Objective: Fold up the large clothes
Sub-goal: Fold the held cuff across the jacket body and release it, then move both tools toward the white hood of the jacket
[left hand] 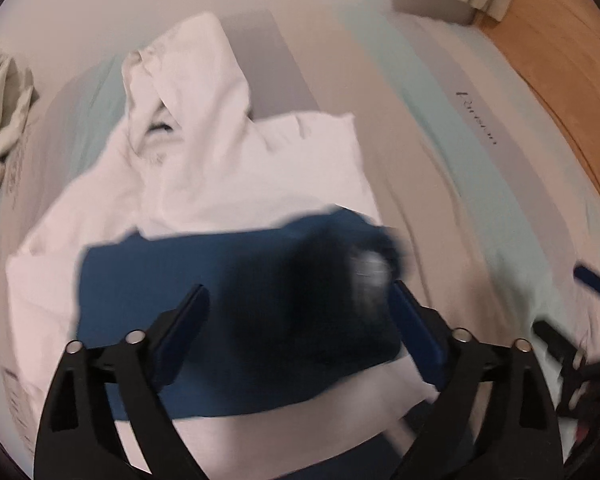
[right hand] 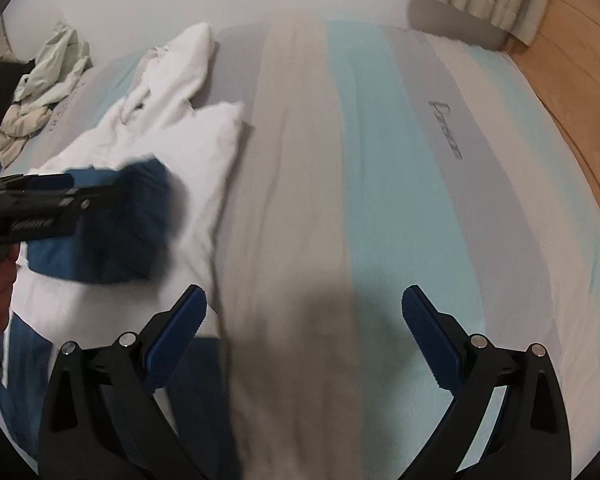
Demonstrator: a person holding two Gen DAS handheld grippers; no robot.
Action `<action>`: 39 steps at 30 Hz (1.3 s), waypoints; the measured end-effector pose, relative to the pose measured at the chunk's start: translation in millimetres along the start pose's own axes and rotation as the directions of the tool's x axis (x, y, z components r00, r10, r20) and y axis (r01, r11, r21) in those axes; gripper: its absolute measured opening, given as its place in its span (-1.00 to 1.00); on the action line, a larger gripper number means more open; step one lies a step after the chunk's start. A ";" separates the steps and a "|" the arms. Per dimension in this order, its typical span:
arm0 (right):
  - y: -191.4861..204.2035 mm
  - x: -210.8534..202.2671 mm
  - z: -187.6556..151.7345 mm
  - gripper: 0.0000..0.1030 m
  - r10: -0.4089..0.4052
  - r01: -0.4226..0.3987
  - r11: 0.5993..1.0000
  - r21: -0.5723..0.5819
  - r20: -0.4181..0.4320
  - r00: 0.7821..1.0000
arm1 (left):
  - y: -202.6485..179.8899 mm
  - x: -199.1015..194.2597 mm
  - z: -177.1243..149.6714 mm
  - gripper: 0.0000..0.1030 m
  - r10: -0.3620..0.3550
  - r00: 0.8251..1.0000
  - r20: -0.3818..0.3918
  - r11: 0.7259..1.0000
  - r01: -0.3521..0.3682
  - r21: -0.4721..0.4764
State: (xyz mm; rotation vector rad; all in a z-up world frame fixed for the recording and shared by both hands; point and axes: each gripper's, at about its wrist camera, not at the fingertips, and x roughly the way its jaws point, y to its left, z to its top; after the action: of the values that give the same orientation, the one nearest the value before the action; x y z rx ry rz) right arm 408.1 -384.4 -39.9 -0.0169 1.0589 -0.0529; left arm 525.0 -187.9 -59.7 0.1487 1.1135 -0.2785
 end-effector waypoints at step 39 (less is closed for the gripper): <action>165.8 247.3 347.2 0.83 0.308 -0.303 0.947 0.103 -0.041 0.950 | 270.4 189.1 241.0 0.50 -0.092 0.995 -0.032 0.985 0.087 -0.148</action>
State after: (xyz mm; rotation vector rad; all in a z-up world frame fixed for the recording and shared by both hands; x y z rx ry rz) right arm 837.5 -235.6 -91.8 0.2371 1.1040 0.1785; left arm 890.3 -19.0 -130.2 -0.0268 1.1772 -0.2736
